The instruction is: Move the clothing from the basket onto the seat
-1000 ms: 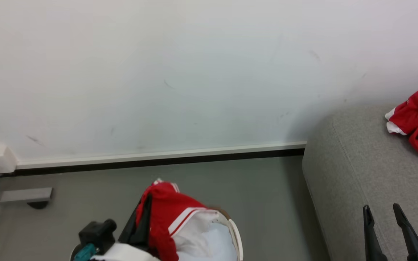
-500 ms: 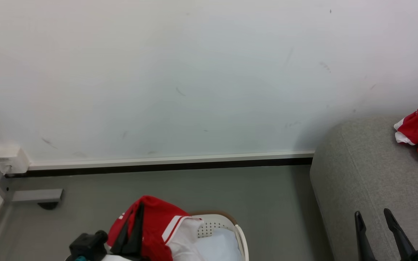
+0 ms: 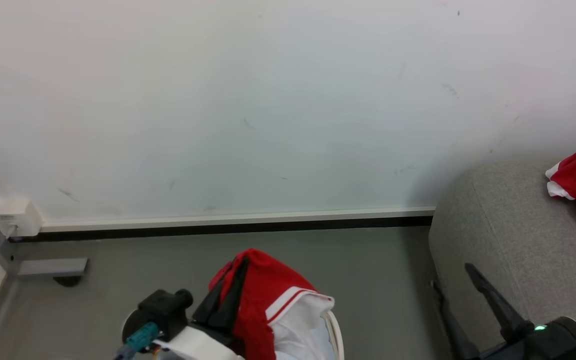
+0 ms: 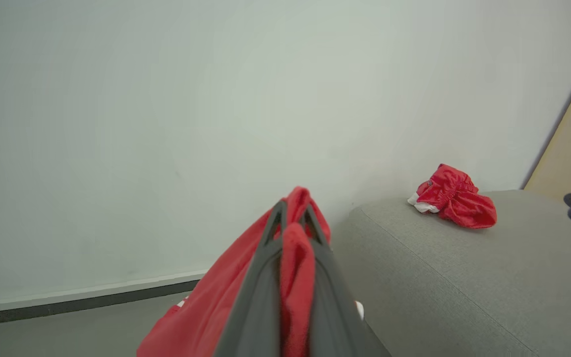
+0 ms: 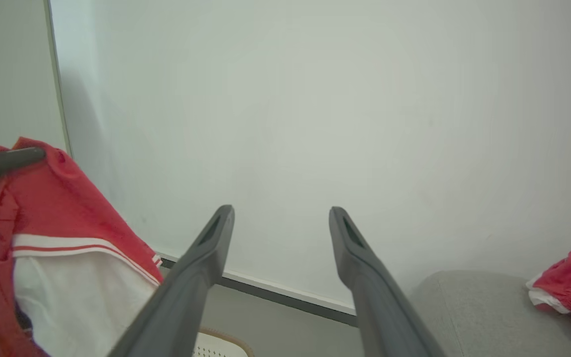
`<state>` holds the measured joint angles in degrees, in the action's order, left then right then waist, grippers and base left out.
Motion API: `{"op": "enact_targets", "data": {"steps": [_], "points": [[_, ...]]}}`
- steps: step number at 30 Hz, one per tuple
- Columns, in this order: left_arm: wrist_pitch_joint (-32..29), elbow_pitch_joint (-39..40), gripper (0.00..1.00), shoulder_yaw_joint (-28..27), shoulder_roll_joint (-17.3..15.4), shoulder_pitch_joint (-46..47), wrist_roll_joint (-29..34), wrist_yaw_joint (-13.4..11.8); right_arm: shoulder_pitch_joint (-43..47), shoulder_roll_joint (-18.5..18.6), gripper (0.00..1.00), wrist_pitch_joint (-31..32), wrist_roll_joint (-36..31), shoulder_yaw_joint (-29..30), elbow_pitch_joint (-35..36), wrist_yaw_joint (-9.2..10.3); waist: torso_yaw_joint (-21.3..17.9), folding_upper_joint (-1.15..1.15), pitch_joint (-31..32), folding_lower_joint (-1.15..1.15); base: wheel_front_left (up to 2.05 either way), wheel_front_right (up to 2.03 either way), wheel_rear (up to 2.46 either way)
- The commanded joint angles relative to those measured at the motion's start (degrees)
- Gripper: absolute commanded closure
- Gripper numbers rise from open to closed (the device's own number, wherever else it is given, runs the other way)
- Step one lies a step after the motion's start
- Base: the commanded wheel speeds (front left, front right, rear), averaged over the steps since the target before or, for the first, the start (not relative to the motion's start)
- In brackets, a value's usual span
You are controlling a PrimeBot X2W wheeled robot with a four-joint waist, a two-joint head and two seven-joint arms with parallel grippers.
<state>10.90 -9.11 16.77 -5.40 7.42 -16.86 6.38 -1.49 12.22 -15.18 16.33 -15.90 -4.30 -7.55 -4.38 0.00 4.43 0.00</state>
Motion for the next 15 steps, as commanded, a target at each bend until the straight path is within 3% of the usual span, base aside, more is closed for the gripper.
{"op": "enact_targets", "data": {"steps": [1, 8, 15], "points": [[-0.6, 0.6, 1.0, 0.9, -0.5, 1.1, 0.5, 0.3, -1.3, 1.3, 0.0, 0.1, 1.0, -2.1, 0.0, 0.13, 0.2, 0.0, 0.0, 0.0, 0.0, 0.0, 0.0], [-2.6, 2.4, 1.0, 8.6, -0.3, 5.1, -0.9, 1.0, -7.9, 7.3, 0.0, 0.5, 7.4, -16.8, -1.0, 0.13, 0.8, 0.0, 0.2, 0.0, 0.0, 0.0, 0.0], [-3.6, 3.1, 1.0, 19.3, -2.2, 9.0, -3.7, 1.1, -15.5, 13.3, 0.0, 3.6, 14.4, -29.3, -1.1, 0.14, 0.8, 0.0, 0.1, 0.0, 0.0, 0.0, 0.0]]}}
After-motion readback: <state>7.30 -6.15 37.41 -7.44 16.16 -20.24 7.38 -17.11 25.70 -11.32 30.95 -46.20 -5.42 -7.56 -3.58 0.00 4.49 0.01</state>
